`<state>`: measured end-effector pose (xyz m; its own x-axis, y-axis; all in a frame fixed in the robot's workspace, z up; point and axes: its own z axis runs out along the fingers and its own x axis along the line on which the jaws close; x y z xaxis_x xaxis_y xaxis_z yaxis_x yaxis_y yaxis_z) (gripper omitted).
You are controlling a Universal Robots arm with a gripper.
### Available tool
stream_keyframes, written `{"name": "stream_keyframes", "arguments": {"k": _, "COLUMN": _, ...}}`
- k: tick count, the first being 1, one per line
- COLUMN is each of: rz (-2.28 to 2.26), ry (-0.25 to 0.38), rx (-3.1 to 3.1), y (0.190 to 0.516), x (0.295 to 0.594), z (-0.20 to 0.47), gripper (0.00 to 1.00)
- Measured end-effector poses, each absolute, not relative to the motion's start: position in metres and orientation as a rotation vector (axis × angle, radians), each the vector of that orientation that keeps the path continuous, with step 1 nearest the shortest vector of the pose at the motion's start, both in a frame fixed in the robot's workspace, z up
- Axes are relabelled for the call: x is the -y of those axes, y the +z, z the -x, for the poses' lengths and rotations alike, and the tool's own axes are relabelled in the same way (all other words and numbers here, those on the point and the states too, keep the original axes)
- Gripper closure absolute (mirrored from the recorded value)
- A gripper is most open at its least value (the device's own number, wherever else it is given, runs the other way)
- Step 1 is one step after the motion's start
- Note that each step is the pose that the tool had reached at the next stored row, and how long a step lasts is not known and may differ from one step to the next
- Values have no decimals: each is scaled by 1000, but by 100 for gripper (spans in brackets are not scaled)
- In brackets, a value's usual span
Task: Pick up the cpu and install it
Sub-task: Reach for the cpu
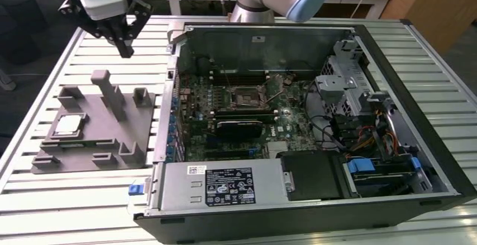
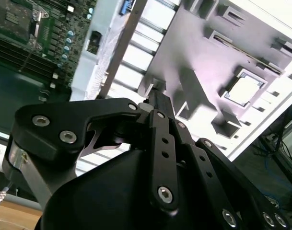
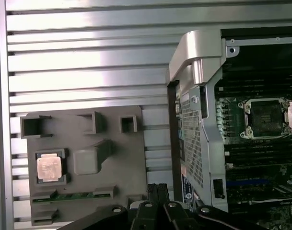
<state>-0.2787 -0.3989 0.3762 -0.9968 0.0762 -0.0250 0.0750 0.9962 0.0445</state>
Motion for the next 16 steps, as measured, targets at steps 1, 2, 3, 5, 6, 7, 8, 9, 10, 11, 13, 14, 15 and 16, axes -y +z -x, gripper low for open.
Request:
{"name": "stream_keyframes", "arguments": {"k": 1, "rz": -118, "ry": 68, "rx": -3112, "y": 375, "x": 399, "z": 282, "gripper": 89}}
{"name": "stream_keyframes", "arguments": {"k": 2, "rz": -118, "ry": 68, "rx": -3112, "y": 375, "x": 399, "z": 285, "gripper": 89}}
{"name": "stream_keyframes", "arguments": {"k": 3, "rz": -118, "ry": 68, "rx": -3112, "y": 374, "x": 399, "z": 287, "gripper": 89}}
{"name": "stream_keyframes", "arguments": {"k": 5, "rz": -118, "ry": 68, "rx": -3112, "y": 372, "x": 399, "z": 293, "gripper": 89}}
{"name": "stream_keyframes", "arguments": {"k": 6, "rz": -118, "ry": 68, "rx": -3112, "y": 372, "x": 399, "z": 295, "gripper": 89}}
{"name": "stream_keyframes", "arguments": {"k": 7, "rz": -118, "ry": 68, "rx": -3112, "y": 371, "x": 398, "z": 298, "gripper": 89}}
{"name": "stream_keyframes", "arguments": {"k": 8, "rz": -118, "ry": 68, "rx": -3112, "y": 370, "x": 398, "z": 300, "gripper": 89}}
{"name": "stream_keyframes", "arguments": {"k": 9, "rz": -118, "ry": 68, "rx": -3112, "y": 369, "x": 398, "z": 303, "gripper": 89}}
{"name": "stream_keyframes", "arguments": {"k": 10, "rz": -118, "ry": 68, "rx": -3112, "y": 369, "x": 398, "z": 306, "gripper": 89}}
{"name": "stream_keyframes", "arguments": {"k": 11, "rz": -118, "ry": 68, "rx": -3112, "y": 368, "x": 398, "z": 308, "gripper": 89}}
{"name": "stream_keyframes", "arguments": {"k": 13, "rz": -118, "ry": 68, "rx": -3112, "y": 366, "x": 398, "z": 314, "gripper": 89}}
{"name": "stream_keyframes", "arguments": {"k": 14, "rz": -118, "ry": 68, "rx": -3112, "y": 366, "x": 398, "z": 317, "gripper": 89}}
{"name": "stream_keyframes", "arguments": {"k": 15, "rz": -118, "ry": 68, "rx": -3112, "y": 365, "x": 398, "z": 320, "gripper": 89}}
{"name": "stream_keyframes", "arguments": {"k": 16, "rz": -118, "ry": 68, "rx": -3112, "y": 364, "x": 398, "z": 323, "gripper": 89}}
